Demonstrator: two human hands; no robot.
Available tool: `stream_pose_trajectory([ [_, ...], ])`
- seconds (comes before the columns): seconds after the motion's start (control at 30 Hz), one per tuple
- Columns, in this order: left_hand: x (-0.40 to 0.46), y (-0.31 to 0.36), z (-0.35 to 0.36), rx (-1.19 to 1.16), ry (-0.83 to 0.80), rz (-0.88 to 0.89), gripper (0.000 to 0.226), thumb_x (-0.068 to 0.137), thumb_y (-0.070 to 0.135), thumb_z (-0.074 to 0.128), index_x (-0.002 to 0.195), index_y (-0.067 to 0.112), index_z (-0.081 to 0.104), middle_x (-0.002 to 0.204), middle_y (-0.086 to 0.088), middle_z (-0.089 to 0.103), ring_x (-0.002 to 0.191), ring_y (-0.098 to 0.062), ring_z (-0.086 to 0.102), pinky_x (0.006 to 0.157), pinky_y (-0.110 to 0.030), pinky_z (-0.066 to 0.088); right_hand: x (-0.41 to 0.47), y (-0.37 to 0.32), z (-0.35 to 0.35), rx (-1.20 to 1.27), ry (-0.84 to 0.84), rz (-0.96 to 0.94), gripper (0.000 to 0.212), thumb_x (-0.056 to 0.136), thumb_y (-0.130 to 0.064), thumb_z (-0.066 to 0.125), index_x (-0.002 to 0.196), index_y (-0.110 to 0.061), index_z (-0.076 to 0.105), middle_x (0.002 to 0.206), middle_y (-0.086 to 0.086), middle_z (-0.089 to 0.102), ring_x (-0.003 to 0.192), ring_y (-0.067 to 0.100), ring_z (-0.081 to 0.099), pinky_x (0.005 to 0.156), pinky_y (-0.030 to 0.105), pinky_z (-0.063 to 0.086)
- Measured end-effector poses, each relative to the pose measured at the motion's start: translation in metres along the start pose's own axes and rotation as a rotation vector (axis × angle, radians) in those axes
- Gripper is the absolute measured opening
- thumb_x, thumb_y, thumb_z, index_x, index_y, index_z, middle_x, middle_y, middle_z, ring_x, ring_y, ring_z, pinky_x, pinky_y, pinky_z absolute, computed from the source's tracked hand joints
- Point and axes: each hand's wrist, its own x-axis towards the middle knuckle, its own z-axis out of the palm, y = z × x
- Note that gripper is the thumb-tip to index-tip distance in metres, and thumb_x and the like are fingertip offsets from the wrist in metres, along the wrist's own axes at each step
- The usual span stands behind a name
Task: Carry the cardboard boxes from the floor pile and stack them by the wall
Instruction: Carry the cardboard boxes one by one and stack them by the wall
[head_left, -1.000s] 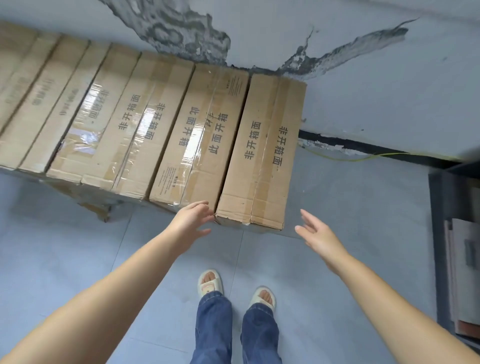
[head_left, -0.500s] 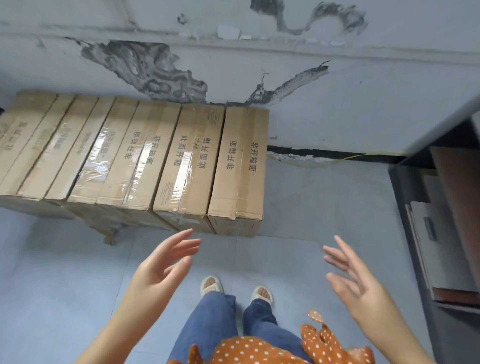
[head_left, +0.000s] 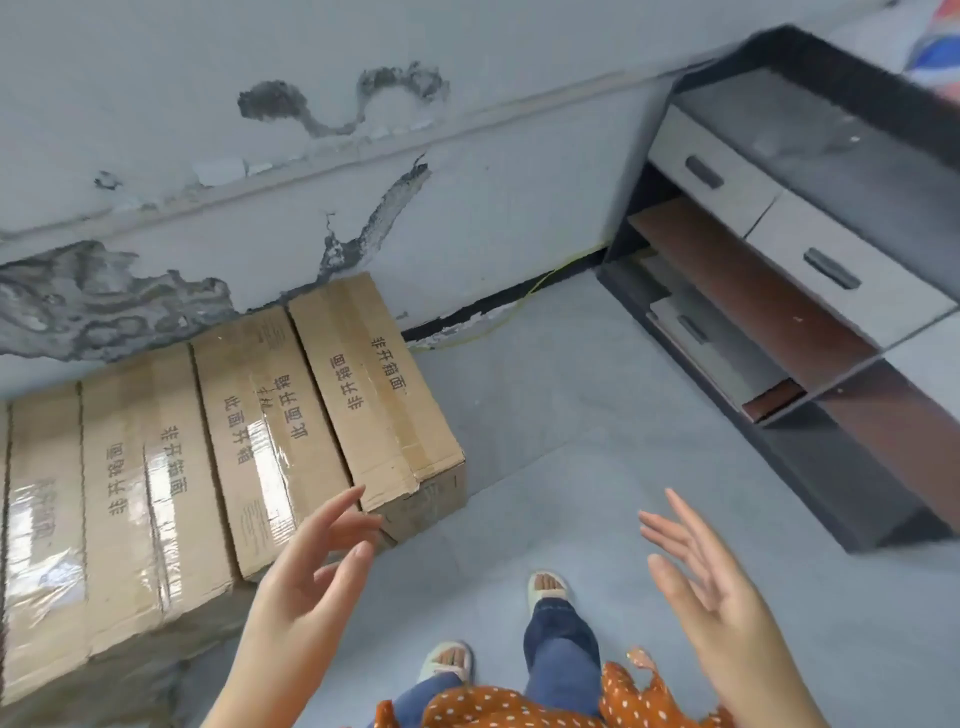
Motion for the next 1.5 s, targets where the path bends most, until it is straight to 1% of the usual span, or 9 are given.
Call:
stream_pose_trajectory([
  [0.07, 0.003, -0.003, -0.012, 0.029, -0.116, 0.027, 0.039, 0.08, 0.019, 0.055, 0.119, 0.026, 0.06, 0.102, 0.002, 0.07, 0.092, -0.009, 0.066, 0.083, -0.024, 0.052, -0.031, 0.008, 0.013, -0.005, 0.122, 0.01, 0.051, 0.085, -0.005, 0.058, 0.128, -0.031, 0.048, 0.12, -0.007, 0.064, 0.107, -0.006, 0.06, 0.083, 0.004, 0.045],
  [0.2, 0.002, -0.004, -0.019, 0.071, -0.353, 0.059, 0.042, 0.088, -0.002, 0.054, 0.117, 0.028, 0.061, 0.101, -0.003, 0.069, 0.086, -0.01, 0.066, 0.074, -0.022, 0.052, -0.1, 0.023, 0.033, 0.03, 0.331, 0.075, 0.056, 0.085, 0.009, 0.057, 0.132, -0.02, 0.049, 0.116, -0.005, 0.067, 0.105, -0.004, 0.062, 0.083, 0.007, 0.048],
  [0.37, -0.009, 0.009, 0.002, 0.098, -0.597, 0.173, 0.039, 0.088, -0.006, 0.052, 0.12, 0.015, 0.058, 0.098, -0.008, 0.07, 0.091, 0.0, 0.064, 0.076, -0.005, 0.047, -0.183, 0.036, 0.044, 0.095, 0.667, 0.139, 0.052, 0.088, 0.002, 0.057, 0.126, -0.033, 0.052, 0.112, -0.015, 0.069, 0.108, -0.005, 0.061, 0.081, 0.004, 0.046],
  [0.63, -0.073, 0.008, 0.051, 0.158, -1.086, 0.289, 0.038, 0.087, -0.007, 0.054, 0.111, 0.021, 0.061, 0.101, -0.007, 0.07, 0.092, 0.0, 0.065, 0.078, -0.005, 0.046, -0.312, 0.05, 0.065, 0.168, 1.095, 0.238, 0.052, 0.088, -0.002, 0.06, 0.124, -0.038, 0.052, 0.118, -0.019, 0.064, 0.106, -0.01, 0.059, 0.081, 0.001, 0.044],
  [0.87, -0.195, -0.018, 0.075, 0.198, -1.428, 0.421, 0.039, 0.087, -0.003, 0.057, 0.11, 0.028, 0.061, 0.109, 0.014, 0.069, 0.101, -0.001, 0.063, 0.079, -0.006, 0.046, -0.468, 0.082, 0.112, 0.202, 1.46, 0.318, 0.051, 0.087, 0.002, 0.061, 0.12, -0.035, 0.056, 0.118, -0.014, 0.065, 0.103, -0.011, 0.059, 0.08, 0.002, 0.045],
  [1.0, -0.289, -0.049, 0.062, 0.178, -1.565, 0.426, 0.042, 0.088, -0.001, 0.058, 0.111, 0.034, 0.061, 0.11, 0.016, 0.068, 0.104, 0.0, 0.062, 0.079, -0.006, 0.046, -0.569, 0.106, 0.147, 0.235, 1.575, 0.379, 0.051, 0.087, 0.0, 0.062, 0.122, -0.036, 0.054, 0.12, -0.016, 0.063, 0.104, -0.012, 0.058, 0.081, 0.003, 0.045],
  [1.13, -0.382, -0.079, 0.044, 0.178, -1.73, 0.417, 0.044, 0.088, -0.008, 0.055, 0.111, 0.028, 0.063, 0.109, 0.01, 0.069, 0.105, -0.007, 0.064, 0.082, -0.016, 0.052, -0.659, 0.118, 0.18, 0.243, 1.738, 0.425, 0.052, 0.086, 0.001, 0.063, 0.121, -0.036, 0.055, 0.12, -0.016, 0.064, 0.104, -0.011, 0.059, 0.08, 0.003, 0.045],
  [1.3, -0.48, -0.099, 0.034, 0.244, -1.974, 0.478, 0.046, 0.086, -0.01, 0.056, 0.112, 0.027, 0.062, 0.111, 0.015, 0.068, 0.103, -0.001, 0.063, 0.078, -0.009, 0.049, -0.74, 0.132, 0.223, 0.34, 1.964, 0.481, 0.05, 0.087, 0.003, 0.062, 0.121, -0.034, 0.055, 0.12, -0.015, 0.063, 0.102, -0.012, 0.059, 0.076, 0.002, 0.044],
  [1.5, -0.564, -0.109, 0.038, 0.291, -2.142, 0.467, 0.043, 0.086, -0.012, 0.054, 0.111, 0.023, 0.062, 0.108, 0.017, 0.069, 0.099, 0.002, 0.063, 0.076, -0.006, 0.048, -0.791, 0.152, 0.247, 0.472, 2.147, 0.549, 0.05, 0.086, 0.007, 0.06, 0.117, -0.031, 0.056, 0.118, -0.008, 0.064, 0.097, -0.012, 0.06, 0.071, 0.002, 0.046],
])
